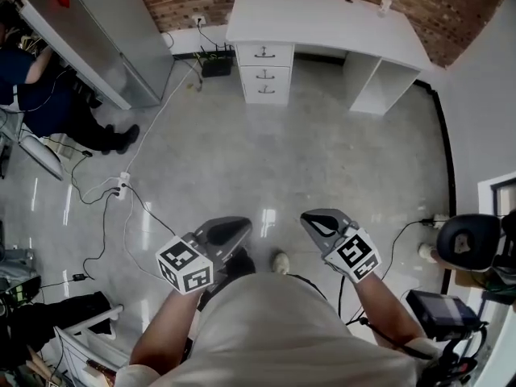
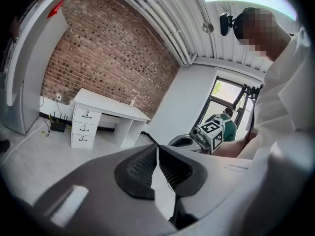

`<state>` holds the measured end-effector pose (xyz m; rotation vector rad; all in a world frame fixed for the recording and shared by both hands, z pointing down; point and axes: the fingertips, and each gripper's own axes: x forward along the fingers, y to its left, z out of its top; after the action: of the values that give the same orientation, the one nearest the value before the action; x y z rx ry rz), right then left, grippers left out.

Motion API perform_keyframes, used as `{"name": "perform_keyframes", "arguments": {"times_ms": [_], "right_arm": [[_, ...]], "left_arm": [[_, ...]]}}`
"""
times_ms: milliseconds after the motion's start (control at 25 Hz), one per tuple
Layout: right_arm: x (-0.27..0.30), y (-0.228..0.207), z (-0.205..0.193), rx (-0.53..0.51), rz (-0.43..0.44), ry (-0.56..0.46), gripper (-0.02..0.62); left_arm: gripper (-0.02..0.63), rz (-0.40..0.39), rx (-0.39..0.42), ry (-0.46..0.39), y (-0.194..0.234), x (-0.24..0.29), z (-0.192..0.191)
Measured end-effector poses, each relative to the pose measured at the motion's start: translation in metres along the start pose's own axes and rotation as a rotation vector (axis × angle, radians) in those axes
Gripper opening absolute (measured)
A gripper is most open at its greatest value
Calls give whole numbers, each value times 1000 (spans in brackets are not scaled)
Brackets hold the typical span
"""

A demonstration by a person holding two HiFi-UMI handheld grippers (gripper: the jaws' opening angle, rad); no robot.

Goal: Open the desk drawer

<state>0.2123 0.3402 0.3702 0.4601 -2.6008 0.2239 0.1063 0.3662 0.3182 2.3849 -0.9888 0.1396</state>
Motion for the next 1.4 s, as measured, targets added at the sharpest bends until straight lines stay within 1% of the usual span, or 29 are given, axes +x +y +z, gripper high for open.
{"name": "perform_keyframes", "arguments": {"times_ms": [80, 160, 280, 440, 560, 680, 800, 880, 1000, 1080, 1160, 1240, 1320, 1400], "right_arm": [[22, -15, 6, 25, 6, -14, 6], [46, -31, 13, 44, -4, -16, 26], [86, -62, 30, 77, -24, -18, 38], [138, -97, 65, 115, -68, -15, 38], [179, -124, 97, 137, -99, -32, 38], [220, -157, 121, 209, -132, -69, 38], [256, -188, 132, 272, -155, -89, 38], [276, -209, 131, 324, -162, -99, 38], [306, -255, 123, 415, -173, -131, 38], [327, -282, 109, 441, -175, -129, 38], [347, -300, 96, 483, -168, -114, 38], [368, -323, 87, 569, -163, -121, 38], [391, -371, 72, 677, -169, -152, 38], [414, -426, 50, 823, -169, -198, 38]], "left_arm": [[18, -11, 7, 4, 23, 6, 6], [28, -40, -2, -6, 49, 12, 16], [38, -71, -4, -17, 98, 22, 39], [38, -122, 2, -15, 167, 28, 80], [38, -161, 37, -2, 212, 23, 111], [38, -170, 60, 20, 258, 20, 132], [38, -159, 55, 25, 294, 22, 146], [38, -156, 50, 29, 310, 25, 151], [38, -152, 42, 32, 333, 40, 163], [38, -151, 39, 38, 344, 50, 170], [38, -150, 39, 48, 350, 51, 178], [38, -147, 38, 63, 361, 56, 188], [38, -141, 45, 85, 382, 86, 197], [38, -141, 58, 108, 403, 126, 205]]}}
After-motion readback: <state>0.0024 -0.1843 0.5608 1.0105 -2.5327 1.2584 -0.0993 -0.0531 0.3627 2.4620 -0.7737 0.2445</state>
